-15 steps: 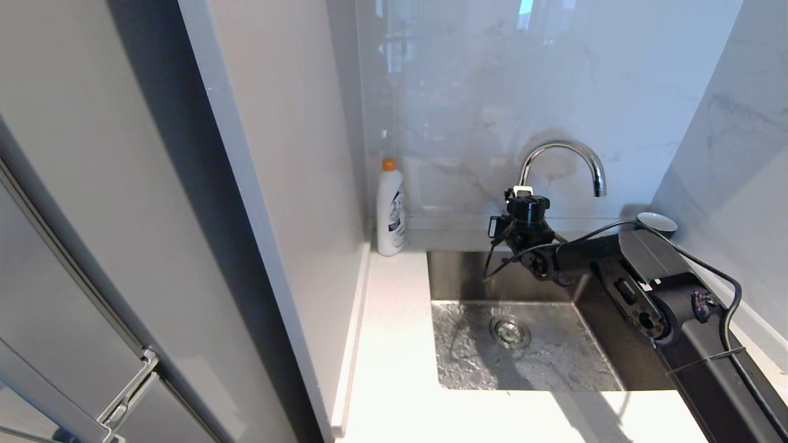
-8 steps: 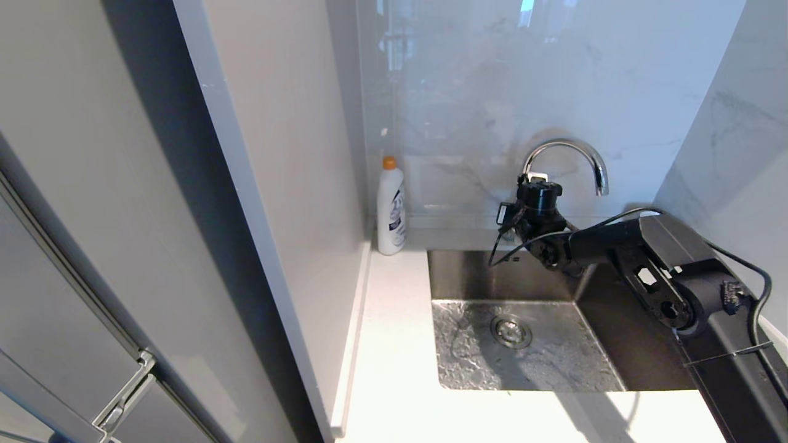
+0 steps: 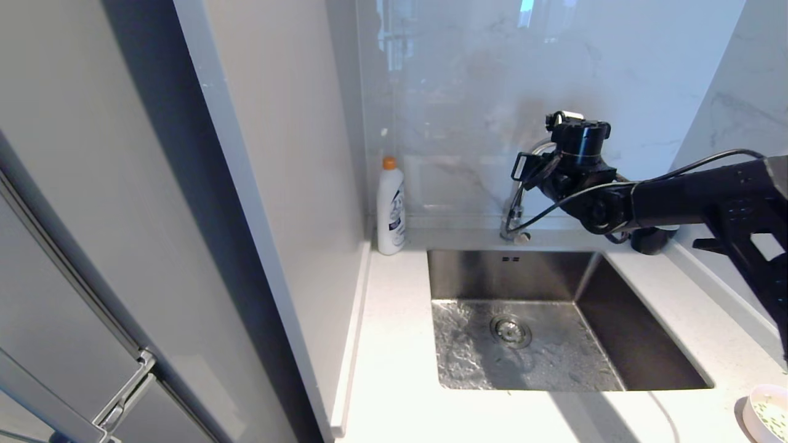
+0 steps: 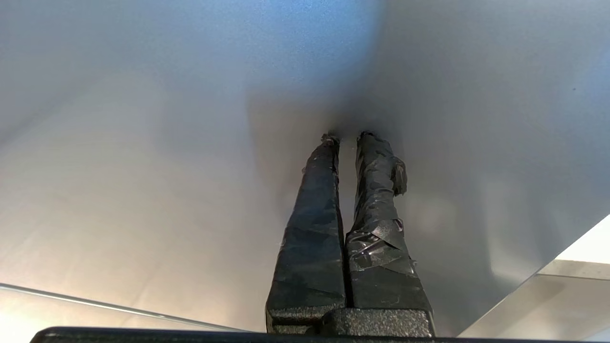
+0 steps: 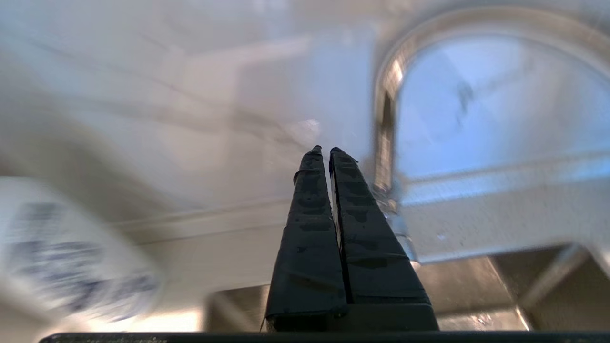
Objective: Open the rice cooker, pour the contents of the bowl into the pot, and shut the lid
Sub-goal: Turn off the tap, then pick up the bowl on the table
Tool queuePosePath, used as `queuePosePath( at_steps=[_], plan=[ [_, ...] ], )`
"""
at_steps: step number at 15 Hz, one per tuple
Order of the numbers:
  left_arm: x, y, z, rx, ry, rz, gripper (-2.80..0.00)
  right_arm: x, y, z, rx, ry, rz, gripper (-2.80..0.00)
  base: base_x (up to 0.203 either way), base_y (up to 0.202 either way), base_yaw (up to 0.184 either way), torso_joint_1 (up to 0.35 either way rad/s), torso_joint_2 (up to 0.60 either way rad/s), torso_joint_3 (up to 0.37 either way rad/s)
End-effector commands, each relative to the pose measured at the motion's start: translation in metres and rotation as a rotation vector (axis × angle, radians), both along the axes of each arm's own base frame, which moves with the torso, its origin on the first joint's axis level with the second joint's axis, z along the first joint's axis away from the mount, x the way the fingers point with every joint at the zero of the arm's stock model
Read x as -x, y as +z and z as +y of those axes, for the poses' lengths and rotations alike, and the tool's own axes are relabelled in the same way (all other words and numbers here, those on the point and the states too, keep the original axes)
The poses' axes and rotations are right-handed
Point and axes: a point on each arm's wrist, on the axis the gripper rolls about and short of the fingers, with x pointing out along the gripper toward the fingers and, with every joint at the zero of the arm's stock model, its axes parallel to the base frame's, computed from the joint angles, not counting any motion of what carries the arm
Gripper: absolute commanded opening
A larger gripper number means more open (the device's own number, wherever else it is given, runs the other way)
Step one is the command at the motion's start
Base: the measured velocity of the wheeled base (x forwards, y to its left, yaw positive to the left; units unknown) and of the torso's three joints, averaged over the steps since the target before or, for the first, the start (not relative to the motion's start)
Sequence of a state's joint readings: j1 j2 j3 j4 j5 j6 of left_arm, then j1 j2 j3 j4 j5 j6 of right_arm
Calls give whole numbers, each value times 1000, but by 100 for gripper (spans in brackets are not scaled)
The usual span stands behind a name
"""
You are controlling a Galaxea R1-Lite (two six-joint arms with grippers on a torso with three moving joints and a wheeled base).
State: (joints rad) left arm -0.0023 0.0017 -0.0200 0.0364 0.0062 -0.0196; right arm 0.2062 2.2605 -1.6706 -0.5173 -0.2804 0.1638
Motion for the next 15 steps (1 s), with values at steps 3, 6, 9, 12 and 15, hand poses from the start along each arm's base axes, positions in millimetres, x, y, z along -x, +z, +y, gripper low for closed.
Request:
queuePosePath(
  at_steps=[3, 6, 9, 12, 15],
  plan=[
    [0, 0, 0, 0, 2, 0, -280, 65, 72, -4, -32, 77, -73, -280, 0, 0, 0, 0, 0, 0],
    [0, 0, 0, 0, 1, 0, -280, 109, 97, -7, -59, 161, -55, -280, 0, 0, 0, 0, 0, 0],
    [0, 0, 0, 0, 2, 0, -280, 169, 122, -12, -67, 222, -56, -280, 0, 0, 0, 0, 0, 0],
    [0, 0, 0, -1, 2, 0, -280, 227, 120, -24, -64, 263, -10, -280, 0, 0, 0, 0, 0, 0],
    [0, 0, 0, -1, 2, 2, -280, 282, 105, -40, -56, 265, 12, -280, 0, 0, 0, 0, 0, 0]
  ],
)
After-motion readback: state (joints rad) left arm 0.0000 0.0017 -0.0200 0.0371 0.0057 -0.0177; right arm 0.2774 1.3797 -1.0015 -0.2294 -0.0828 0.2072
